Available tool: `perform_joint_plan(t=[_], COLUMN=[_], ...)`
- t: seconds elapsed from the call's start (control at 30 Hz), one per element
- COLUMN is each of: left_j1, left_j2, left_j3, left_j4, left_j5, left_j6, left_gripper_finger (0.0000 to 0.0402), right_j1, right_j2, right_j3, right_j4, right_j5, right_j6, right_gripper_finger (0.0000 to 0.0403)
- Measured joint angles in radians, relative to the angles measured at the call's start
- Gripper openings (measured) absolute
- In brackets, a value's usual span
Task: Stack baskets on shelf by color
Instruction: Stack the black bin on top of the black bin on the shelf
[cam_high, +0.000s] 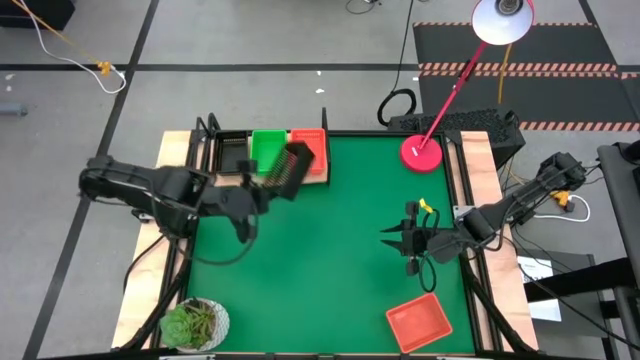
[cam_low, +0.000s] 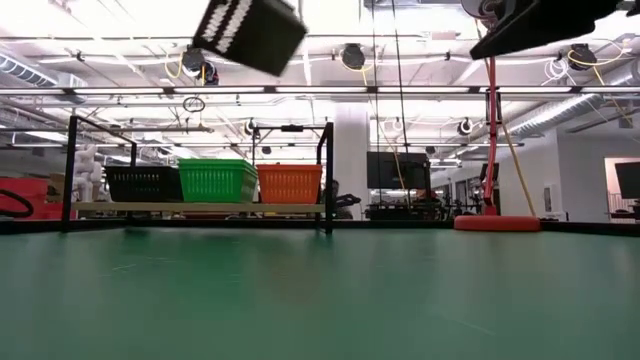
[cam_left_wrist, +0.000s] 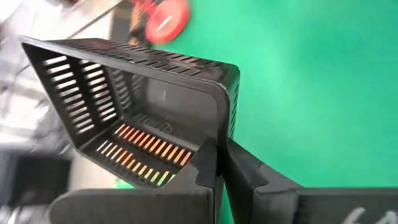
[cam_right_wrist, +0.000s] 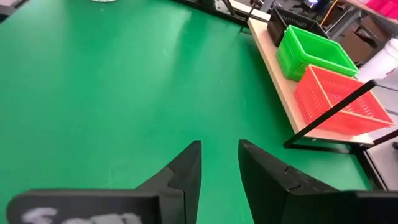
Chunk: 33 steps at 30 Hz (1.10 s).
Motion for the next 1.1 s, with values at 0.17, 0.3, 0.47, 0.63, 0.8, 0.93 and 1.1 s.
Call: perform_joint_plan(t=[0.17, 0.3, 0.47, 0.63, 0.8, 0.93, 1.1], left_j1=[0.081, 0.174, 0.299, 0.396, 0.464, 0.507, 0.533], left_j2=[-0.062, -0.076, -0.074, -0.074, -0.074, -0.074, -0.073], left_j3=[0.0, 0.0, -0.001, -0.001, -0.013, -0.081, -0.193], left_j4=[-0.141, -0.231, -0.329, -0.392, -0.423, -0.422, -0.415], left_j5=[-0.043, -0.045, -0.045, -0.036, -0.031, 0.009, 0.011], left_j6=[-0.045, -0.055, -0.054, -0.058, -0.068, -0.061, -0.06], left_gripper_finger=[0.0007, 0.0013, 0.0007, 0.0013, 0.0009, 0.0008, 0.0015], right_j1=[0.0, -0.001, -0.001, -0.001, -0.001, -0.001, -0.001], right_j2=[-0.001, -0.004, -0.004, -0.004, -0.004, -0.004, -0.004], right_j3=[-0.034, -0.055, -0.059, -0.059, -0.059, -0.059, -0.059], right_j4=[0.031, 0.054, 0.055, 0.054, 0.054, 0.054, 0.055], right_j5=[0.03, 0.035, 0.057, 0.056, 0.056, 0.056, 0.056], right_j6=[-0.01, -0.024, -0.021, -0.023, -0.023, -0.021, -0.02], right_gripper_finger=[0.0098, 0.0098, 0.0098, 0.0098, 0.0098, 0.0098, 0.0098])
